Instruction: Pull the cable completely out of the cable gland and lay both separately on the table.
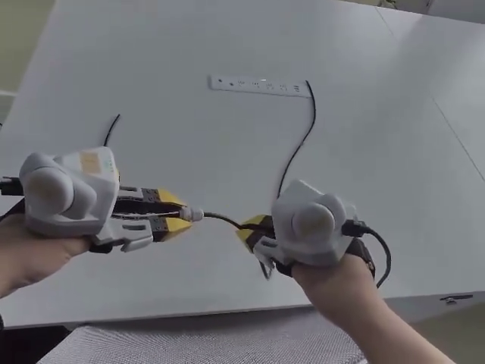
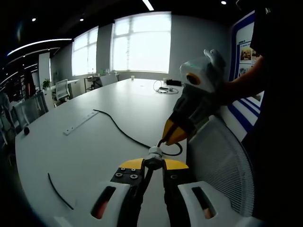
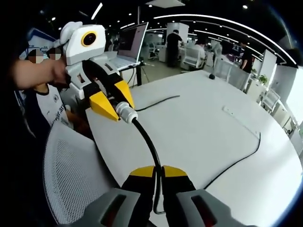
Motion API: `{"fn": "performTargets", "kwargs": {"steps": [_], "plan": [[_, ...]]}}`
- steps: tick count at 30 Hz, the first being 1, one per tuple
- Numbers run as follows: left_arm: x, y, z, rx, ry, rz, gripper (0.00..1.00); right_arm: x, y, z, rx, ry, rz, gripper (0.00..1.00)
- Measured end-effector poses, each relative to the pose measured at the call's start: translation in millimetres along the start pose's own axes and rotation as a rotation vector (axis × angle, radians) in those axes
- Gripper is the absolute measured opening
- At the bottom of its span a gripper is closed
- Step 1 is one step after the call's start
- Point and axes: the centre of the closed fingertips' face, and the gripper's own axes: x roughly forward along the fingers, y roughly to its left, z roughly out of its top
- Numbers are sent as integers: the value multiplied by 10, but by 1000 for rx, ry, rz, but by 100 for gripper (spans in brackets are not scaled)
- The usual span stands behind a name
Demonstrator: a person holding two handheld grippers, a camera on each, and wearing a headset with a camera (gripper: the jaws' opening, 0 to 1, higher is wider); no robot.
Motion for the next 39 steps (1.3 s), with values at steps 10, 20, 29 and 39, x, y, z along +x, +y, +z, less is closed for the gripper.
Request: {"fn": "performTargets", "kwargs": {"steps": [10,20,29,39], "plan": [[5,-27,-26,0,9,0,15,-129,130,386,-56,-83,1,10],[60,-83,-36,21,21,-20,15,65,261,455,-320,-10,17,5],[112,-70,-76,28,45,-26,15,119,268,375,-372,19,34,0],[181,-65,-57,27,43,-36,15,113,196,319,-296,28,49,0]]}}
